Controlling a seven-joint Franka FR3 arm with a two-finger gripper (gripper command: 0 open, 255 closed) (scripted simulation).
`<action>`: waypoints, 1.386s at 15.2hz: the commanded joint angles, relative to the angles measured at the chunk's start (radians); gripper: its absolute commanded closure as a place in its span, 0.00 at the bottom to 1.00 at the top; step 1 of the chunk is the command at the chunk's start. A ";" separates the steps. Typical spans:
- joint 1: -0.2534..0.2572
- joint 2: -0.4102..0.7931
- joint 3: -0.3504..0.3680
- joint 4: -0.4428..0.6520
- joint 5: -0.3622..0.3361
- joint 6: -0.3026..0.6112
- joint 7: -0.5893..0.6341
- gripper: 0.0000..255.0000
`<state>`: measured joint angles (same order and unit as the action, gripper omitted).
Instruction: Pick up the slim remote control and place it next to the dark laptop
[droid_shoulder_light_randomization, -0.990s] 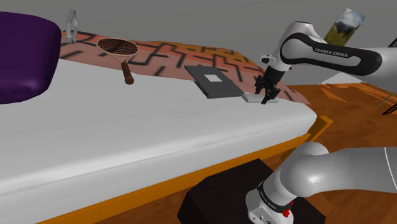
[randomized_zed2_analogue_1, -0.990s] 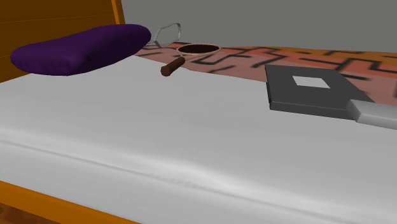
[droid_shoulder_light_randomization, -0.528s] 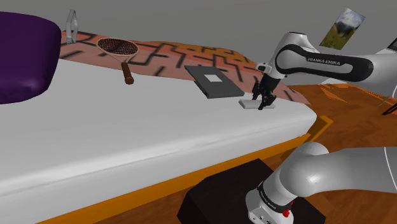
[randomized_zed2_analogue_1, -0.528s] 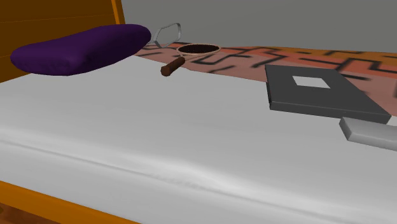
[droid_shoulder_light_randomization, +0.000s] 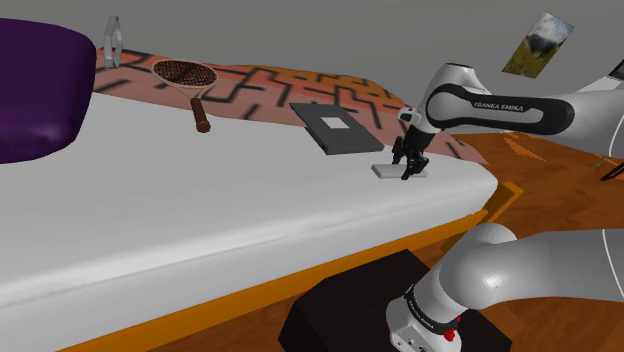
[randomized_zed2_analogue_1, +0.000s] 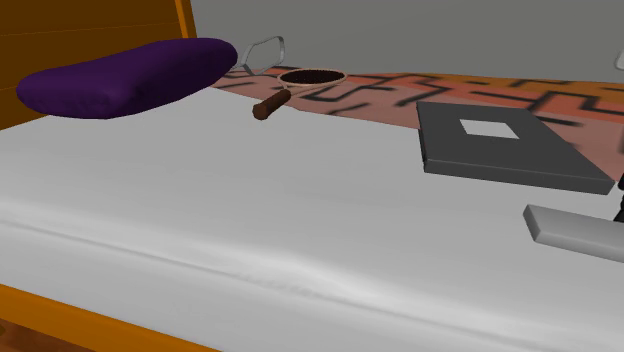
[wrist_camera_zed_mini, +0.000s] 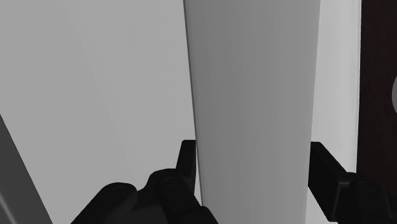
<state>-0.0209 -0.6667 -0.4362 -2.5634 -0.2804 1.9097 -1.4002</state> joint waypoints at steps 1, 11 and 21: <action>0.000 -0.001 0.000 -0.002 0.000 0.002 0.001 1.00; 0.000 -0.001 0.000 -0.002 0.000 0.002 0.001 0.00; 0.008 -0.016 0.030 0.113 0.024 -0.129 -0.004 0.00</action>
<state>-0.0125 -0.6832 -0.4063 -2.4509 -0.2569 1.7813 -1.4039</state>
